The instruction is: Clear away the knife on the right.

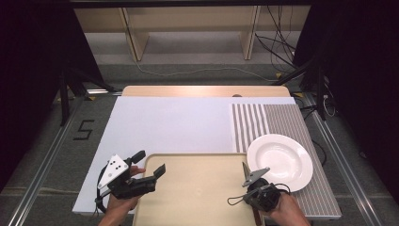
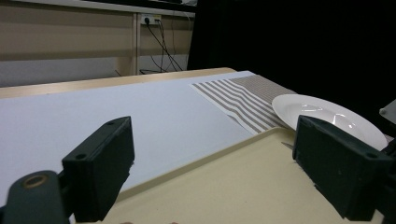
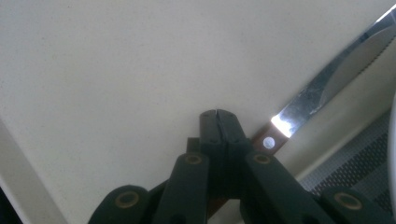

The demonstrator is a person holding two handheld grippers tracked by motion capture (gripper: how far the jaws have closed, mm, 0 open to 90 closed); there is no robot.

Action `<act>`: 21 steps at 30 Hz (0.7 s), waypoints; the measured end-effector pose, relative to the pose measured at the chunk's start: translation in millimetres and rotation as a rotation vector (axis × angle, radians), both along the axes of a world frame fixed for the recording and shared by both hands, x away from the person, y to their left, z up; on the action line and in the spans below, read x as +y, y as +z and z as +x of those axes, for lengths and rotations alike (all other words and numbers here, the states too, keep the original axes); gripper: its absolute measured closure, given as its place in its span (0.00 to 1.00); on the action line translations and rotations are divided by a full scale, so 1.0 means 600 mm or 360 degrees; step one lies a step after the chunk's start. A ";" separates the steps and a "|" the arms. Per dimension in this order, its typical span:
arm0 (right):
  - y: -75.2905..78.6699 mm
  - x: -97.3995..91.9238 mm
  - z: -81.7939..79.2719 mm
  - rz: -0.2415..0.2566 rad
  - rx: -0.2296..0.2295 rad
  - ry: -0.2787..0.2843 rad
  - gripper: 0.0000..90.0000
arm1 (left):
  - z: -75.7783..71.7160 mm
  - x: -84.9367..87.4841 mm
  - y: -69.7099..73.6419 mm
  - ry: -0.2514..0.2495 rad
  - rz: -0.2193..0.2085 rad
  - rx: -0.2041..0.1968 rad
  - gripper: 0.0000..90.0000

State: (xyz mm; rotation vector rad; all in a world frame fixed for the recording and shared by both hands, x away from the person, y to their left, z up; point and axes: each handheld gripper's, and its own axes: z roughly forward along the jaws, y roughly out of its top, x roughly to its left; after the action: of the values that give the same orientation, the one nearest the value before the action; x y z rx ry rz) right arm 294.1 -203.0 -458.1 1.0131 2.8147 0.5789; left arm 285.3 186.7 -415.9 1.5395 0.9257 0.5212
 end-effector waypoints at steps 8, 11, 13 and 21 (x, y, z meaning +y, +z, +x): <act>0.004 -0.011 -0.001 0.0010 -0.0003 -0.0037 1.00 | 0.000 -0.001 0.000 -0.0004 0.0005 -0.0002 0.14; 0.006 -0.013 0.000 0.0021 -0.0002 -0.0051 1.00 | 0.000 0.000 0.000 -0.0002 0.0002 -0.0001 0.14; 0.006 -0.014 0.000 0.0027 -0.0008 -0.0059 0.99 | 0.000 0.000 0.000 -0.0002 0.0001 -0.0001 0.14; 0.040 -0.019 0.001 0.0407 -0.0166 -0.0080 0.48 | 0.001 -0.003 -0.002 -0.0029 0.0008 0.0020 0.14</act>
State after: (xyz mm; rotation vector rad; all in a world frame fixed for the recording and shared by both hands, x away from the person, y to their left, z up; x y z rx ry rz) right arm 294.7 -214.1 -434.1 1.0553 2.6647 0.9751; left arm 285.9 184.6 -416.9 1.5562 0.9199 0.5017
